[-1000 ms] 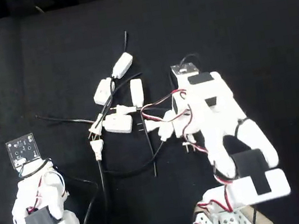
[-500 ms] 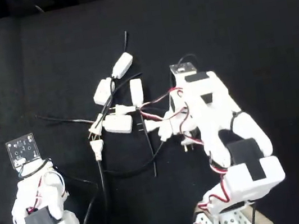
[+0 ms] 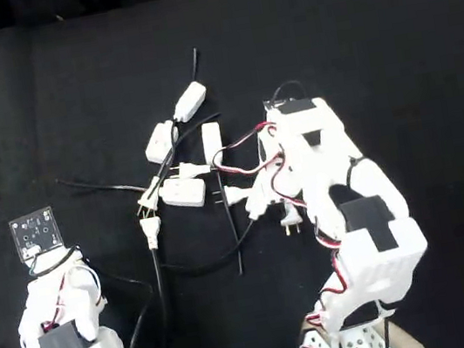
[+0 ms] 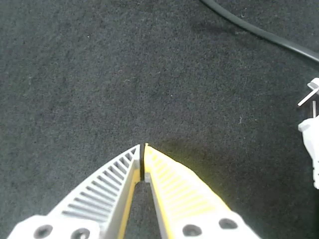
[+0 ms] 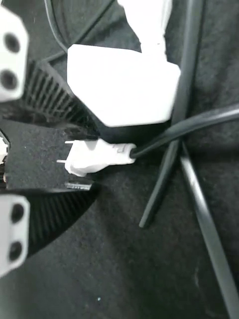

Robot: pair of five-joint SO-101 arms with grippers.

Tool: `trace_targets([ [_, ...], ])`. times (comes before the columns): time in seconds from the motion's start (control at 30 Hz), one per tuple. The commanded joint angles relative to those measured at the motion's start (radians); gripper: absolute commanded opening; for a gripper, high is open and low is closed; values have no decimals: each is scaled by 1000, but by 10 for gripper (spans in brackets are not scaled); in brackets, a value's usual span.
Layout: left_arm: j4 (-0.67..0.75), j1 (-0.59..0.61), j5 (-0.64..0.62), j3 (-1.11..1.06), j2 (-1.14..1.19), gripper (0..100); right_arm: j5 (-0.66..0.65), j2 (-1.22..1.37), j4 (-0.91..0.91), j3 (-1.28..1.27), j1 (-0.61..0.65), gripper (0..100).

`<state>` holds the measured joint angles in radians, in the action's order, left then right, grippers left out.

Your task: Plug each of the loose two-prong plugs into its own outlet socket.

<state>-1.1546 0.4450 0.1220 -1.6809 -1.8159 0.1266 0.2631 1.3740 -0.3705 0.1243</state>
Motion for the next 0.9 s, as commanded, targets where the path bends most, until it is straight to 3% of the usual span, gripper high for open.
trace_targets([
  [0.0, 20, 7, 6, -18, -3, 30, 11, 19, 11, 21, 14, 145],
  [0.2, 20, 7, 6, -18, -3, 30, 55, 48, 11, 24, 77, 137],
  [0.53, 20, 7, 6, -18, -3, 30, 54, 47, 55, 82, 91, 14],
  [0.87, 20, 7, 6, -18, -3, 30, 51, 45, 112, 137, 98, 45],
])
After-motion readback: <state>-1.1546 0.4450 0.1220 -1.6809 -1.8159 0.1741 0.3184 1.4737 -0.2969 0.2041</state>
